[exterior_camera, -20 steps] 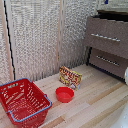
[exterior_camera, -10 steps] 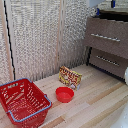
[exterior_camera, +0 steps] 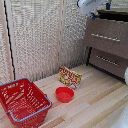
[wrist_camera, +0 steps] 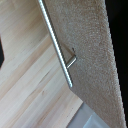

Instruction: Compassionately, move the pinch receptors towards pink recepticle. Embrace the recepticle delicately and rise accordingly. Progress forward guided by applied tension and move towards the highest section of the storage unit. Place the recepticle delicately and shut the storage unit.

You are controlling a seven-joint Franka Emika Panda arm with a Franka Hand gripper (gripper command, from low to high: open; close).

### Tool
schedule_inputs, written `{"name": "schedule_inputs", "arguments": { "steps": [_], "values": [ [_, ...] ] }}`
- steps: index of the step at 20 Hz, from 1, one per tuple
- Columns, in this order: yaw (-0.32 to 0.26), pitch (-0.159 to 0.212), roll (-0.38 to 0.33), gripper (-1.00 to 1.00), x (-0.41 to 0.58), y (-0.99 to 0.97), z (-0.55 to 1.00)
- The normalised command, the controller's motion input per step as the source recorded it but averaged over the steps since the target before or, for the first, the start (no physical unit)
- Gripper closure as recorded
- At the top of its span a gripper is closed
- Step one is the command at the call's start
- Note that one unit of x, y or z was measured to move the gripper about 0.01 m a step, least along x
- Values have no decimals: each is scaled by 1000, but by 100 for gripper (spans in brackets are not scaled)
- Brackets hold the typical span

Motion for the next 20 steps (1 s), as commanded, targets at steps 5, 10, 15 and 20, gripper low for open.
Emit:
{"name": "schedule_inputs", "arguments": {
  "steps": [5,10,15,20],
  "values": [
    [59,47,-375,-100,-89,117,-93],
    [62,45,-375,-100,-77,112,-105],
    [59,38,-375,-100,-50,133,-133],
    [37,5,-375,-100,0,301,-303]
  ]
}}
